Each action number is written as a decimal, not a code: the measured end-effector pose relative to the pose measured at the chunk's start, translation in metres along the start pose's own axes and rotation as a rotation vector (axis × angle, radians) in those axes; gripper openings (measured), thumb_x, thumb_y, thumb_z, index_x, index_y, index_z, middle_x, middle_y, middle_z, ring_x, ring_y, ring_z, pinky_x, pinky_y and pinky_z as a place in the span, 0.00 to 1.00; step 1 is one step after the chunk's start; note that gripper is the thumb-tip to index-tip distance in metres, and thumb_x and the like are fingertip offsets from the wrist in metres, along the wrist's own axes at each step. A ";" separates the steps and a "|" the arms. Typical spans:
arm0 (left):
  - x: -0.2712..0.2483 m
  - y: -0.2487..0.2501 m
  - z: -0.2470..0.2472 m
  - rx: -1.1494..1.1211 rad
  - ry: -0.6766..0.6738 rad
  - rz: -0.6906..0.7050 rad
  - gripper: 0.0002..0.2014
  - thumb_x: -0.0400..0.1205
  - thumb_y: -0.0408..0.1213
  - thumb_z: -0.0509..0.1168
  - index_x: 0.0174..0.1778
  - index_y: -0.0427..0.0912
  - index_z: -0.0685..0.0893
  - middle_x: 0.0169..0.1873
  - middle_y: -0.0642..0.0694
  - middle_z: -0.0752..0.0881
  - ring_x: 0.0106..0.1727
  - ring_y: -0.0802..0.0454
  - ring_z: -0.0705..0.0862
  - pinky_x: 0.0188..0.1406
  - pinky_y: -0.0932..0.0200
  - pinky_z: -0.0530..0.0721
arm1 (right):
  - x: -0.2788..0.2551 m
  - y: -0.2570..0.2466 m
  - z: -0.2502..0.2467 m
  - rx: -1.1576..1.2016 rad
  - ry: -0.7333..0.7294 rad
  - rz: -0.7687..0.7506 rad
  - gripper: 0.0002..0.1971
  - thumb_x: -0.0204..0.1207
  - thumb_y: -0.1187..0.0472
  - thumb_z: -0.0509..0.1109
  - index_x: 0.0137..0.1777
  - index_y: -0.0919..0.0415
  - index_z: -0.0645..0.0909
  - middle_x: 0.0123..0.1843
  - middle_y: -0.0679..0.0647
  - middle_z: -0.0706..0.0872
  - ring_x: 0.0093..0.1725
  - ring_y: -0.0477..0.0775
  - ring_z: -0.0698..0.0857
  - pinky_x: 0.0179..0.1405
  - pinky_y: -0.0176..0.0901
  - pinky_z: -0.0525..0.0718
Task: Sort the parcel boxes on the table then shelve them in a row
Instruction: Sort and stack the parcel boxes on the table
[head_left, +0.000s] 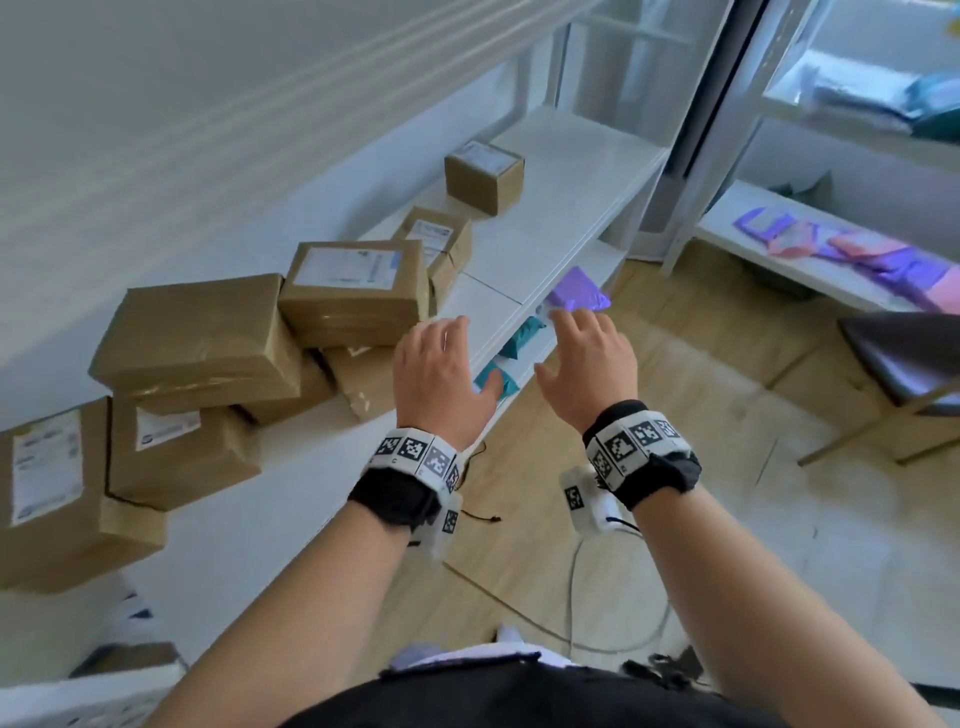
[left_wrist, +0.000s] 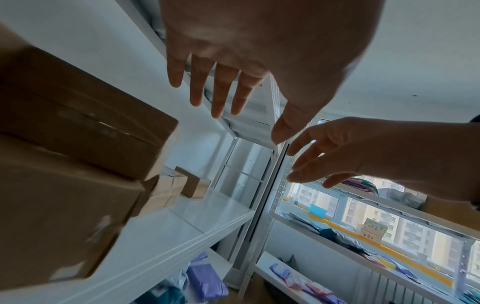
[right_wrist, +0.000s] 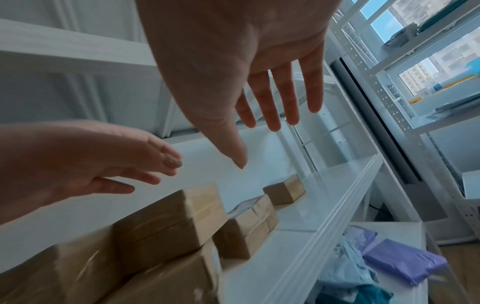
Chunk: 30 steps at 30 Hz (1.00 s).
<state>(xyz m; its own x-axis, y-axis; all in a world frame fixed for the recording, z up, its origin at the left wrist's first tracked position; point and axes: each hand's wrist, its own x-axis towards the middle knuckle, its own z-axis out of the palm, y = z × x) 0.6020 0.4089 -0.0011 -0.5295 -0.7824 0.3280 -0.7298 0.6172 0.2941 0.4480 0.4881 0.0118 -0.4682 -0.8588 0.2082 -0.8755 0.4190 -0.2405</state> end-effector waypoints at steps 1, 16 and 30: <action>0.014 0.007 0.005 0.003 -0.001 0.003 0.31 0.78 0.55 0.69 0.73 0.41 0.75 0.67 0.43 0.81 0.70 0.42 0.75 0.73 0.45 0.72 | 0.013 0.011 -0.002 0.000 0.005 0.008 0.24 0.74 0.54 0.75 0.68 0.59 0.77 0.58 0.56 0.84 0.58 0.60 0.81 0.53 0.49 0.77; 0.251 0.052 0.109 0.040 -0.063 -0.043 0.39 0.77 0.59 0.67 0.80 0.42 0.66 0.75 0.41 0.75 0.75 0.40 0.71 0.75 0.42 0.68 | 0.237 0.114 0.023 -0.013 -0.009 -0.014 0.30 0.75 0.49 0.74 0.73 0.57 0.70 0.64 0.56 0.80 0.62 0.61 0.79 0.60 0.53 0.78; 0.434 0.041 0.197 0.059 -0.343 -0.446 0.47 0.77 0.66 0.65 0.87 0.55 0.48 0.86 0.40 0.47 0.81 0.33 0.62 0.79 0.36 0.64 | 0.416 0.170 0.084 -0.065 -0.191 -0.181 0.52 0.70 0.37 0.74 0.86 0.48 0.46 0.87 0.58 0.54 0.80 0.66 0.65 0.78 0.66 0.64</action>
<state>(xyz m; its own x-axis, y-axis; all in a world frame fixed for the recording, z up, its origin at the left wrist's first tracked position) 0.2570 0.0778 -0.0241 -0.2675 -0.9547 -0.1303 -0.9329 0.2227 0.2831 0.1147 0.1767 -0.0223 -0.2780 -0.9588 0.0579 -0.9515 0.2667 -0.1533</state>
